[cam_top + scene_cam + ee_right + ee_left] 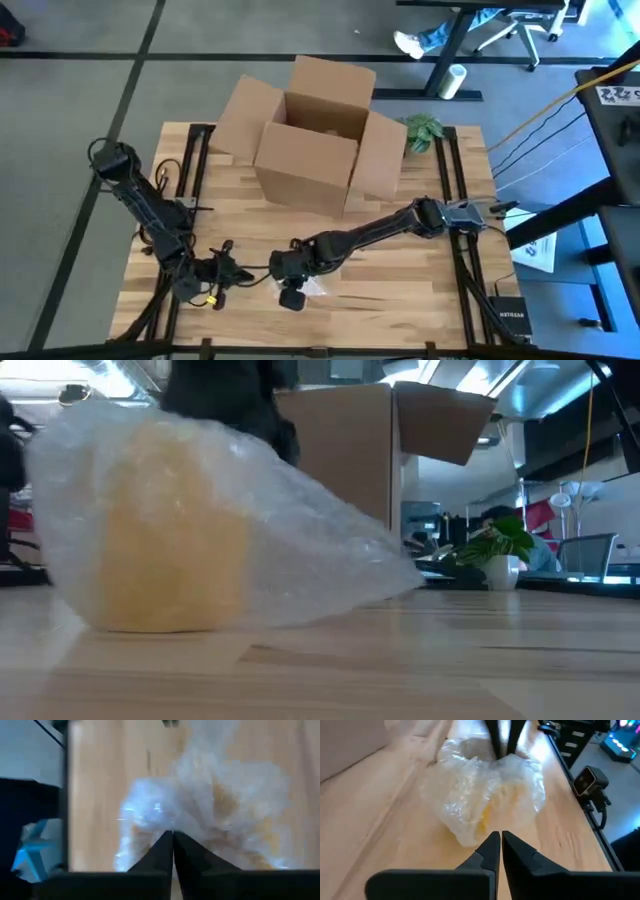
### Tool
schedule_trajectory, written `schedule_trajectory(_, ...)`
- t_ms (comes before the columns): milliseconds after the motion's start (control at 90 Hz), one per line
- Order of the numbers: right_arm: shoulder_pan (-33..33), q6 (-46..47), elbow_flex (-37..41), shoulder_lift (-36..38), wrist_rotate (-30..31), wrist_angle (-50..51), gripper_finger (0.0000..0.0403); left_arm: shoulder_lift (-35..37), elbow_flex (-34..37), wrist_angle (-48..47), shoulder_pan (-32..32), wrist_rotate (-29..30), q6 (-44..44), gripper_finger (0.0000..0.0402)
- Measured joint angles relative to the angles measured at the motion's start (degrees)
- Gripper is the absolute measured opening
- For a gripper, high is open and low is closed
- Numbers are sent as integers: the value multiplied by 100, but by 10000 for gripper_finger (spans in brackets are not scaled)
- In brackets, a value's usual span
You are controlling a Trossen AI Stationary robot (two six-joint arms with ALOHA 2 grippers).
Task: Wrap mug
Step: Wrap the yellow mug with the bubble wrap, then put the wrapped yellow mug into the box
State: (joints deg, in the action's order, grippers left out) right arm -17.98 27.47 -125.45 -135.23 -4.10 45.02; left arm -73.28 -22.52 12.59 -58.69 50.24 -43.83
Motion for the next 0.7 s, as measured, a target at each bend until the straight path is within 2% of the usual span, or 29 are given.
schedule_trajectory(78, 2, -139, -362, 10, 84, 365, 0, 0, 83, 5, -119, 135, -180, 0)
schedule_trajectory(256, 33, -288, -888, 12, 748, 1040, 0, 0, 245, -7, -303, 433, -486, 0)
schedule_trajectory(422, 175, -401, -882, 15, 502, 1344, 7, 0, 260, -4, -414, 470, -376, 0)
schedule_trajectory(578, 313, -398, -858, 14, 251, 1751, 46, 0, 260, -156, -559, 472, -278, 0)
schedule_trajectory(700, 387, -396, -858, 15, 223, 1780, 90, 1, 297, -499, -694, 698, -599, 0)
